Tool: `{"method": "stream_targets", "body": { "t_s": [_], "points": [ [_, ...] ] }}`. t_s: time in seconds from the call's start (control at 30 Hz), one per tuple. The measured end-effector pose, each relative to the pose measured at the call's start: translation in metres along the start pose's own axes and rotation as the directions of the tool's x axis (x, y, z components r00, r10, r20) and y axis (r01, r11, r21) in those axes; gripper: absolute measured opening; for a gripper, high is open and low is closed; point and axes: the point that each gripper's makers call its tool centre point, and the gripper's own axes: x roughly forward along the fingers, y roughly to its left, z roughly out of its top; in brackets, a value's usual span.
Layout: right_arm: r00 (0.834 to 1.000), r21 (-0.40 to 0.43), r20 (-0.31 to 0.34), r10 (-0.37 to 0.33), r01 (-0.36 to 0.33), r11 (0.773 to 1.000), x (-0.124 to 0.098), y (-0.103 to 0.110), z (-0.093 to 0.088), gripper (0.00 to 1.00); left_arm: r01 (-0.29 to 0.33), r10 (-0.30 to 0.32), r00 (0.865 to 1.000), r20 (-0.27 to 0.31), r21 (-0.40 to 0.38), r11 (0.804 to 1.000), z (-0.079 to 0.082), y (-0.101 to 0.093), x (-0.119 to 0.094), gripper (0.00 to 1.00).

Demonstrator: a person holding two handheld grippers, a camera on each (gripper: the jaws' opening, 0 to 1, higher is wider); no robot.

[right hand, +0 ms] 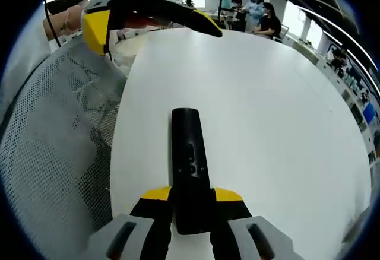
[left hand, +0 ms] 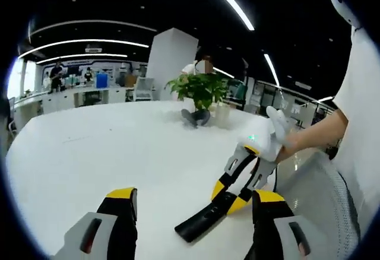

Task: Press the specified remote control buttons in sequence, fully releasing each button before pressing the next.

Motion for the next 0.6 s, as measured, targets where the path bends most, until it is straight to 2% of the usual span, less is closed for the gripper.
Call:
{"method": "stream_targets", "body": {
  "t_s": [0.2, 0.6],
  "points": [
    [1.000, -0.009, -0.013, 0.001, -0.001, 1.000, 0.002, -0.012, 0.001, 0.22, -0.029, 0.029, 0.999, 0.034, -0.017, 0.999, 0.007, 0.005, -0.006, 0.88],
    [0.999, -0.013, -0.037, -0.002, 0.002, 1.000, 0.003, -0.038, 0.003, 0.22, -0.068, 0.069, 0.996, 0.059, -0.018, 0.998, 0.011, 0.009, -0.013, 0.98]
  ]
}}
